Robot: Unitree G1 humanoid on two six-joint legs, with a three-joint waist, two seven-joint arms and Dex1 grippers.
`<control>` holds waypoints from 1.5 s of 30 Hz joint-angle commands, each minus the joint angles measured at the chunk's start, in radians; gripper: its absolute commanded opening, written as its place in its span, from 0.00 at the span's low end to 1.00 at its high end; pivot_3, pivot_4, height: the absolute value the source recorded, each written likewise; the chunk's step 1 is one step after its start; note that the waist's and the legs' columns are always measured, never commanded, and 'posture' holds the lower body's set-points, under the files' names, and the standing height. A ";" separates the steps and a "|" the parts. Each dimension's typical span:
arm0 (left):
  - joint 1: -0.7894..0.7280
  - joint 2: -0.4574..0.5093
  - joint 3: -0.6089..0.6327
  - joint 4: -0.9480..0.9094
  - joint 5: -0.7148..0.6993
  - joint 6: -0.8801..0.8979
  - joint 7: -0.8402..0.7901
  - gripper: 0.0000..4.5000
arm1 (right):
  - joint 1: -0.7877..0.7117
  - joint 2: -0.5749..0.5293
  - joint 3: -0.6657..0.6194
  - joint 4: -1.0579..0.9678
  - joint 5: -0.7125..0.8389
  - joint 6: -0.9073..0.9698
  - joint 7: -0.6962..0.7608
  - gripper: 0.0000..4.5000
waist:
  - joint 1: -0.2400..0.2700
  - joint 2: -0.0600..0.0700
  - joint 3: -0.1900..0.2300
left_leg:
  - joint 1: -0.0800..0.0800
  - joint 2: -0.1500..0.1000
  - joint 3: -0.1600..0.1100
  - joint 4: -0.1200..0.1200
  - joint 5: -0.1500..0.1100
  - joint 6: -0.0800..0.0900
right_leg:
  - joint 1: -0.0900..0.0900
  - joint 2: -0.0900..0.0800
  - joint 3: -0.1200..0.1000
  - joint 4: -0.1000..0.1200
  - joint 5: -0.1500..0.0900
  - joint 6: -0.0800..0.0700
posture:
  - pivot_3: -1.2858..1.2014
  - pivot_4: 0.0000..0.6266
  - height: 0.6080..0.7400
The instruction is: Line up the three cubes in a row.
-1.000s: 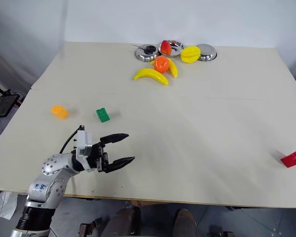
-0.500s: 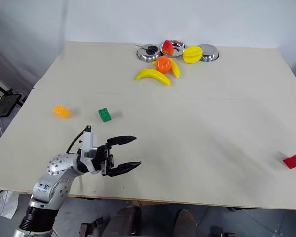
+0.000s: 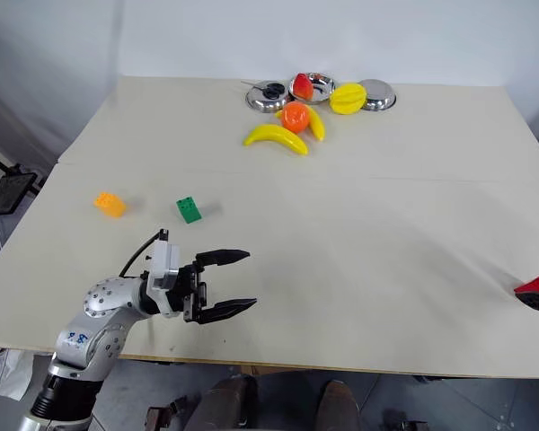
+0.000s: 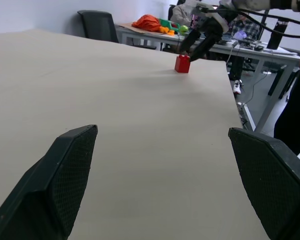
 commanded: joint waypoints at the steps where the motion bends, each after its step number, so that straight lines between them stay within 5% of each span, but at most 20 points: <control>1: -0.005 0.009 0.012 -0.034 -0.023 0.000 -0.006 0.99 | -0.053 0.007 0.035 0.067 -0.041 -0.027 0.012 1.00 | 0.001 0.000 0.000 | 0.000 0.000 0.000 0.000 0.000 0.000 | 0.000 0.000 0.000 0.000 0.000 0.000 | 0.52 0.24 1.00; 4: -0.015 0.012 0.018 -0.033 -0.023 0.002 -0.002 1.00 | -0.102 0.002 0.069 0.114 -0.069 -0.030 0.016 0.88 | 0.000 0.000 0.000 | 0.000 0.000 0.000 0.000 0.000 0.000 | 0.000 0.000 0.000 0.000 0.000 0.000 | 0.52 0.24 1.00; 11: -0.023 0.014 0.028 -0.025 -0.021 -0.004 -0.003 1.00 | -0.215 -0.010 0.123 0.268 -0.154 -0.121 0.010 0.36 | -0.002 0.000 0.000 | 0.000 0.000 0.000 0.000 0.000 0.000 | 0.000 0.000 0.000 0.000 0.000 0.000 | 0.52 0.24 1.00; 18: 0.006 0.015 0.035 -0.046 -0.024 0.000 0.004 1.00 | -0.314 0.010 0.106 0.314 -0.145 -0.180 -0.008 0.36 | -0.005 0.001 0.000 | 0.000 0.000 0.001 0.000 0.000 -0.001 | 0.000 0.000 0.001 0.000 0.000 0.000 | 0.52 0.24 1.00; 22: 0.023 0.010 0.034 -0.060 -0.025 0.005 0.016 1.00 | -0.339 -0.010 0.087 0.337 -0.135 -0.178 -0.004 0.56 | -0.005 0.001 0.000 | 0.000 0.000 0.001 0.000 0.000 -0.001 | 0.000 0.000 0.001 0.000 0.000 0.000 | 0.52 0.24 1.00; 28: 0.049 0.001 0.017 -0.078 -0.030 0.003 0.018 1.00 | -0.310 -0.097 0.105 0.360 -0.167 -0.122 0.072 0.99 | 0.001 0.005 0.000 | 0.000 0.000 0.001 0.001 -0.001 -0.001 | 0.000 0.000 0.001 -0.001 0.000 0.000 | 0.52 0.24 1.00; 33: 0.018 -0.017 -0.011 -0.056 -0.024 -0.011 -0.007 1.00 | -0.272 -0.129 0.143 0.367 -0.207 -0.097 0.092 0.99 | -0.005 0.006 0.000 | 0.000 0.000 0.001 0.000 -0.001 -0.001 | 0.000 0.000 0.001 -0.001 0.000 0.000 | 0.52 0.24 1.00; 45: -0.025 -0.015 -0.047 -0.023 -0.012 -0.035 -0.053 1.00 | -0.447 -0.025 0.219 0.371 -0.228 0.261 0.047 0.99 | -0.025 0.010 -0.001 | 0.001 0.000 0.003 0.002 -0.001 -0.001 | 0.000 0.000 0.003 0.000 0.001 0.001 | 0.52 0.24 1.00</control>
